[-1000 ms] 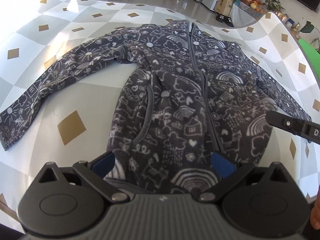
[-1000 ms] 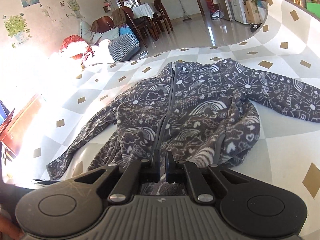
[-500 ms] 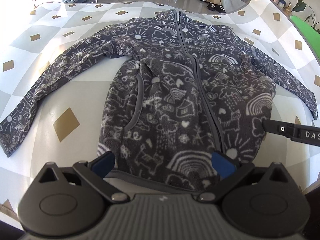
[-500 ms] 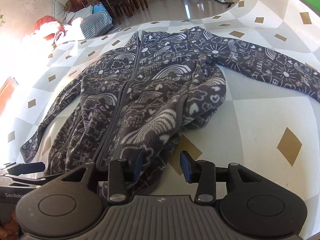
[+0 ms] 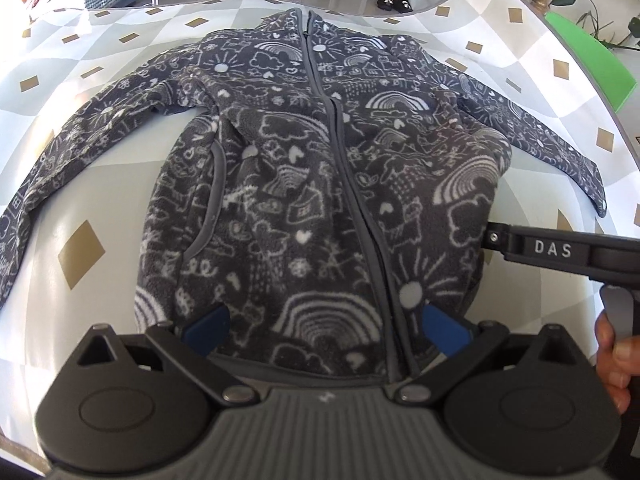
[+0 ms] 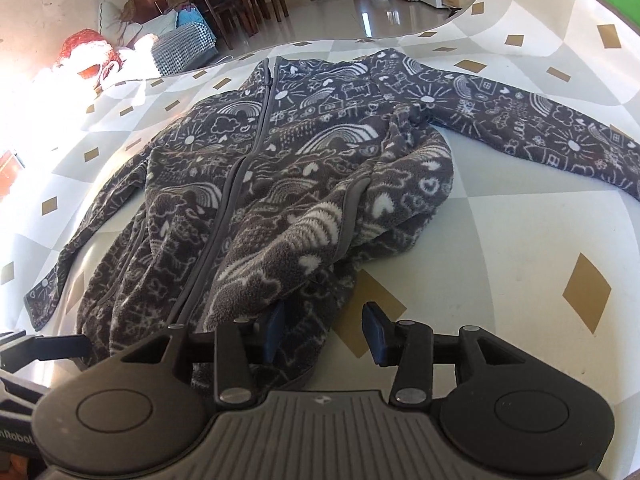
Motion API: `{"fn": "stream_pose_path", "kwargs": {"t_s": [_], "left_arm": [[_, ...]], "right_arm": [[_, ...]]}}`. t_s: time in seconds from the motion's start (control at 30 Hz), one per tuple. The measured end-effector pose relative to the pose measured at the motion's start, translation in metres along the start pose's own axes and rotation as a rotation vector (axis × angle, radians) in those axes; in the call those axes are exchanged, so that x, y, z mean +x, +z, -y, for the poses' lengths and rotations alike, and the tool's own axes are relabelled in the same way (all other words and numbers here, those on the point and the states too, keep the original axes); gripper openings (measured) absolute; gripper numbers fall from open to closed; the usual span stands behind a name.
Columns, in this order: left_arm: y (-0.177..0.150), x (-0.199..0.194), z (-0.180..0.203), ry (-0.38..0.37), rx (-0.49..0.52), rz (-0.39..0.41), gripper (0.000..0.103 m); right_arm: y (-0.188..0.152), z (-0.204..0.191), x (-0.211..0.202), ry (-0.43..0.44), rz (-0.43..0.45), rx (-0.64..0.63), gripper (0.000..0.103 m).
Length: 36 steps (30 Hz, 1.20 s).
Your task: Fold clothes
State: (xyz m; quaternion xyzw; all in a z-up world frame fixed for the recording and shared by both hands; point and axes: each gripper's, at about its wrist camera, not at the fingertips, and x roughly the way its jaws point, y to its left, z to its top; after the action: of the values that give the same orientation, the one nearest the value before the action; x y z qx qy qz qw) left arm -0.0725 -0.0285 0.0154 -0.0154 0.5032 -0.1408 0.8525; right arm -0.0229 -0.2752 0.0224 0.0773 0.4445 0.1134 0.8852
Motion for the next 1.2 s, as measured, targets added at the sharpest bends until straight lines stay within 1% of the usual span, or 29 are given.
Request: {"fn": "stream_pose_path", "kwargs": {"t_s": [0.13, 0.23, 0.4, 0.5, 0.6, 0.67, 0.9, 1.07, 1.1, 1.13, 1.2], "left_arm": [[0.0, 0.008, 0.011, -0.02, 0.018, 0.002, 0.103], [0.003, 0.014, 0.017, -0.021, 0.015, 0.022, 0.103], [0.012, 0.026, 0.017, -0.012, -0.052, 0.043, 0.103], [0.015, 0.031, 0.017, 0.015, -0.058, 0.067, 0.103], [0.014, 0.032, 0.016, 0.032, -0.073, 0.08, 0.103], [0.013, 0.032, 0.015, 0.031, -0.089, 0.082, 0.103], [0.014, 0.028, 0.009, 0.011, -0.149, 0.076, 0.103], [0.015, 0.027, 0.005, -0.001, -0.175, 0.079, 0.103], [0.015, 0.027, 0.004, -0.002, -0.18, 0.08, 0.103], [0.015, 0.027, 0.003, -0.002, -0.183, 0.081, 0.103], [0.015, 0.028, 0.004, 0.003, -0.18, 0.081, 0.103]], "right_arm": [[0.008, -0.009, 0.006, 0.034, 0.029, -0.031, 0.043], [0.014, -0.014, 0.011, 0.045, 0.031, -0.04, 0.043], [0.021, -0.019, 0.013, 0.047, 0.038, -0.058, 0.043], [0.023, -0.015, 0.012, 0.053, 0.039, -0.038, 0.044], [0.019, -0.006, 0.009, 0.027, 0.041, 0.012, 0.048], [0.014, 0.0, 0.009, 0.026, 0.037, 0.04, 0.05], [0.006, 0.008, 0.019, 0.1, 0.017, 0.134, 0.051], [0.003, 0.002, 0.028, 0.109, 0.045, 0.125, 0.051], [0.003, 0.001, 0.028, 0.115, 0.046, 0.124, 0.049], [0.003, 0.0, 0.029, 0.125, 0.043, 0.128, 0.042], [0.002, -0.001, 0.03, 0.147, 0.035, 0.139, 0.035]]}}
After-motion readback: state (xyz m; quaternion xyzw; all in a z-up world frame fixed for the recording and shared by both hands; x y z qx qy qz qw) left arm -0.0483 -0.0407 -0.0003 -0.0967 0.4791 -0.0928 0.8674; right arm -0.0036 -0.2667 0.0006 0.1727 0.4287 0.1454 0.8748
